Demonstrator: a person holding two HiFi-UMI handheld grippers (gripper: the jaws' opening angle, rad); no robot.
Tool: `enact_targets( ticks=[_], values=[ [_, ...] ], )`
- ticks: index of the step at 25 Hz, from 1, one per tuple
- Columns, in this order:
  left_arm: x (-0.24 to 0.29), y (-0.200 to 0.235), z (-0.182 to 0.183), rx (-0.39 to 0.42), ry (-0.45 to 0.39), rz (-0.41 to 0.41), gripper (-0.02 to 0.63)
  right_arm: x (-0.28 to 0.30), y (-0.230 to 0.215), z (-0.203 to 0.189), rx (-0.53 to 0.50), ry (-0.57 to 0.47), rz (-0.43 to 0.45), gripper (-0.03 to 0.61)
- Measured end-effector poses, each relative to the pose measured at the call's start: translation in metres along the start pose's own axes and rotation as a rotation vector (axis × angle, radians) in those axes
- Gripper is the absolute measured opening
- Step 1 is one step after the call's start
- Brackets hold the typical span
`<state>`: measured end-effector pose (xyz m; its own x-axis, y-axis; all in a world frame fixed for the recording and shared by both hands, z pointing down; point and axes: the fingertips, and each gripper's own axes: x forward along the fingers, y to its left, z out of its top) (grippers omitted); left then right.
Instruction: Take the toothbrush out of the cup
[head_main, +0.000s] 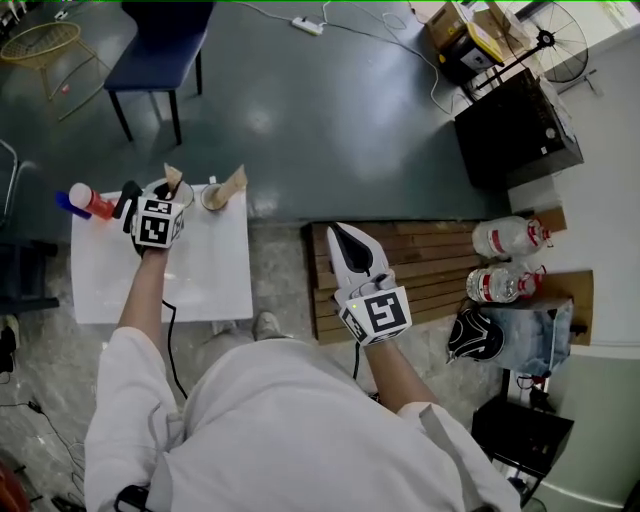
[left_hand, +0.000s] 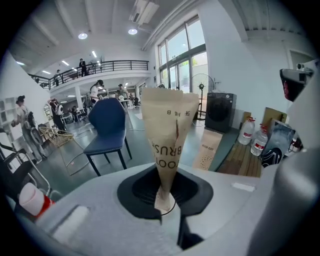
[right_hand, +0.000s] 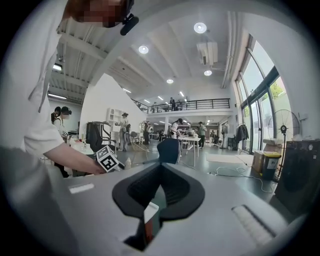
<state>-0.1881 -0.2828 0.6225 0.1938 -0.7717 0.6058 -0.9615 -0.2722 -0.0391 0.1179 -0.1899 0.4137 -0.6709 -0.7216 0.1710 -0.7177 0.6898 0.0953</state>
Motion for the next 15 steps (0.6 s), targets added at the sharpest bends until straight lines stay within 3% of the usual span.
enact_targets(
  ticks=[15],
  values=[
    [-0.083, 0.012, 0.032, -0.008, -0.107, 0.061, 0.032, 0.03, 0.035, 0.007, 0.019, -0.033, 0.122, 0.003]
  ],
)
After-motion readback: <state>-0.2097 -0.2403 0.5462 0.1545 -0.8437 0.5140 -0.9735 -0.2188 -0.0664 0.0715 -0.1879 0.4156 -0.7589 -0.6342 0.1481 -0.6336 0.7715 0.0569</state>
